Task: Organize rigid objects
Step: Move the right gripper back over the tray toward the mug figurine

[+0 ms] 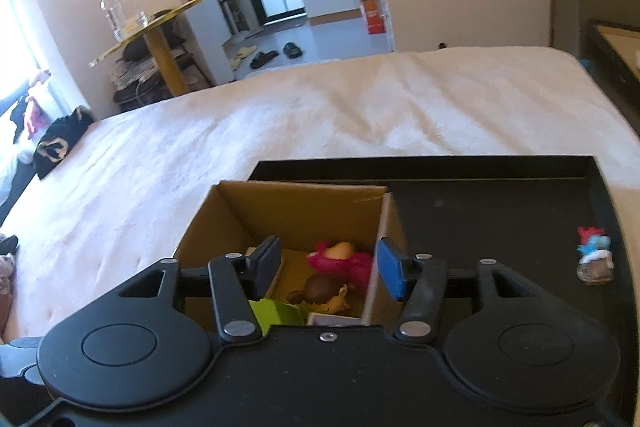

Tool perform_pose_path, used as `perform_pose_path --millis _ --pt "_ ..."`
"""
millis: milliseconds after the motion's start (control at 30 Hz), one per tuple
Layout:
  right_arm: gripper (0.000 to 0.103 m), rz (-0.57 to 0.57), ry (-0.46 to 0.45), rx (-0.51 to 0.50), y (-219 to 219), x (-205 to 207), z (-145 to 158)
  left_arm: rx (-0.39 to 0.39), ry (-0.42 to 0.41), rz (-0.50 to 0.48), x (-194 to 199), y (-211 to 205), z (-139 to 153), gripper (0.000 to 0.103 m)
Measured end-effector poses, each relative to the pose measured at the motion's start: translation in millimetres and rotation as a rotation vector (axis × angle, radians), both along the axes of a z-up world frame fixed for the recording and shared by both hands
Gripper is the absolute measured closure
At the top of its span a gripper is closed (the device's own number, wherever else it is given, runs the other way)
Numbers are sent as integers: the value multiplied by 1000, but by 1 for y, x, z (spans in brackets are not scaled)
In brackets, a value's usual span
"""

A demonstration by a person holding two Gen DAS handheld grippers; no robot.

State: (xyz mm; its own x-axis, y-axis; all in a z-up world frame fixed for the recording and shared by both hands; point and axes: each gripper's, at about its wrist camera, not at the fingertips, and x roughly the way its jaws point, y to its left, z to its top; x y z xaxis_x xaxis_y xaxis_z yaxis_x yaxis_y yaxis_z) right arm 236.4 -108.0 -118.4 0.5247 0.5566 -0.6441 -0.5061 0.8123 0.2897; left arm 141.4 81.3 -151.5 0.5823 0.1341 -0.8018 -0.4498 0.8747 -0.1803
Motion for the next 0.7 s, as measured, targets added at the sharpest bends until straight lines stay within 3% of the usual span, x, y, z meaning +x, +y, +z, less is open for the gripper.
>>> perform_pose_path --millis 400,700 --pt "49 -70 17 30 -46 3 1 8 34 -5 7 -1 12 84" --pt "46 -106 35 48 -76 12 -5 38 44 7 10 -9 23 57"
